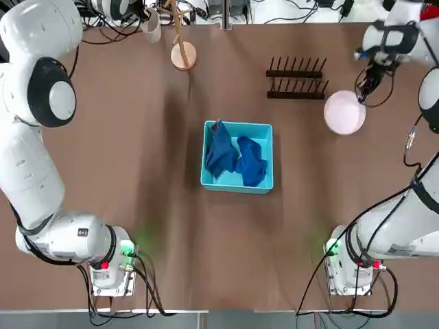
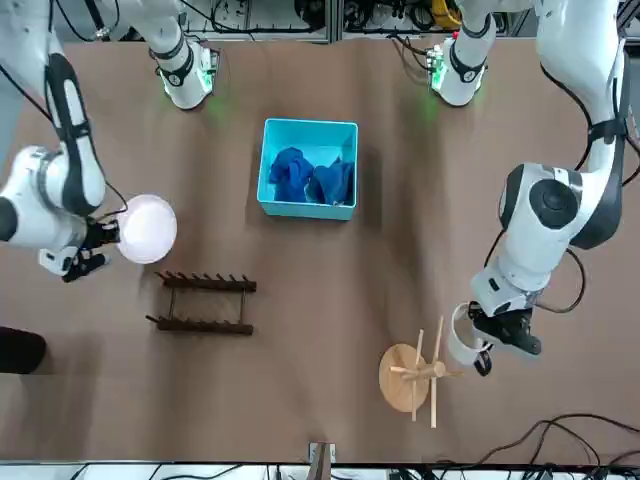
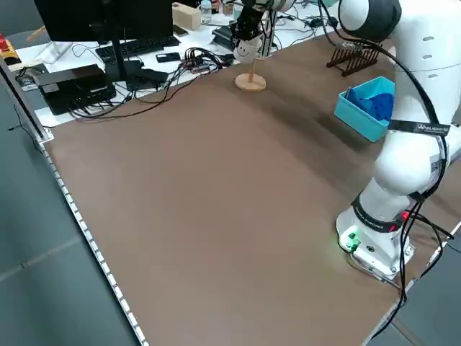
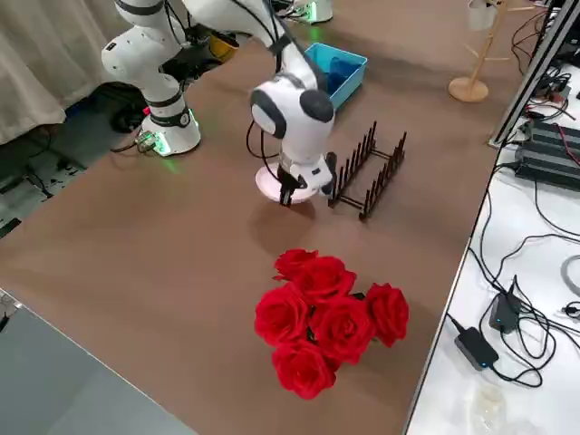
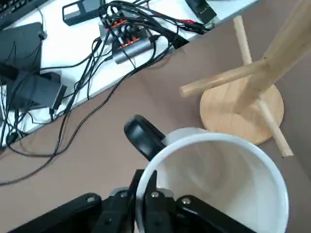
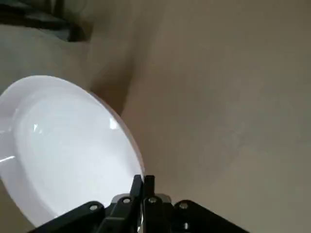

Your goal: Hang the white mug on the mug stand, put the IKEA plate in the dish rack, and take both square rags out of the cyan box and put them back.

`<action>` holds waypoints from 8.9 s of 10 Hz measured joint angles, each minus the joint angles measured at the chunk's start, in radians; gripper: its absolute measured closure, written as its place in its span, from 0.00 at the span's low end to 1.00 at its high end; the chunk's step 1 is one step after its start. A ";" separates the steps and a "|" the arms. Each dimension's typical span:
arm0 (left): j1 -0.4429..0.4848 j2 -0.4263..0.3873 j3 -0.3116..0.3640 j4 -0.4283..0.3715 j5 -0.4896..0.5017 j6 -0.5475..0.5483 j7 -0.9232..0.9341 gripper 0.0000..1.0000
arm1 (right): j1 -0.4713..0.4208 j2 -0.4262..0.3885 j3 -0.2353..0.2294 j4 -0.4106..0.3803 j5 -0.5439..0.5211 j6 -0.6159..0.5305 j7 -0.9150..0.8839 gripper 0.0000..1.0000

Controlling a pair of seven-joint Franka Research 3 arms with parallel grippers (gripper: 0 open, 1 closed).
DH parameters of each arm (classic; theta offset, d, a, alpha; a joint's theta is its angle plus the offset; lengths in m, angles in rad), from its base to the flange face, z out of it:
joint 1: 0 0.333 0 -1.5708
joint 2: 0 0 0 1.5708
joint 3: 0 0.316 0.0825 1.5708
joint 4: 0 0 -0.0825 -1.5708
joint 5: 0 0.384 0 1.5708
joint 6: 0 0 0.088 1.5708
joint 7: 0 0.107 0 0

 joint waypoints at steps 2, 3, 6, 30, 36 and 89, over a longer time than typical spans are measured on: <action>-0.001 0.022 -0.017 0.015 0.004 0.012 0.097 0.95 | -0.016 -0.011 -0.001 0.111 0.027 -0.150 -0.008 0.97; 0.000 0.031 -0.018 0.022 0.004 0.016 0.124 0.95 | -0.018 -0.011 -0.001 0.154 0.067 -0.192 -0.008 0.97; 0.000 0.039 -0.021 0.044 0.004 0.018 0.147 0.95 | -0.017 -0.011 0.004 0.197 0.156 -0.210 0.103 0.97; 0.006 -0.366 -0.105 -0.265 -0.124 -0.289 0.206 0.00 | 0.501 0.238 0.004 0.540 -0.732 -0.457 1.255 0.97; -0.120 -0.324 -0.378 -0.340 -0.288 -0.416 -0.224 0.00 | 0.535 0.285 0.009 0.541 -0.732 -0.486 1.411 0.97; 0.037 -0.028 0.207 -0.471 0.058 -0.016 -0.198 0.96 | 1.119 -0.014 0.001 -0.257 0.225 0.372 1.481 0.78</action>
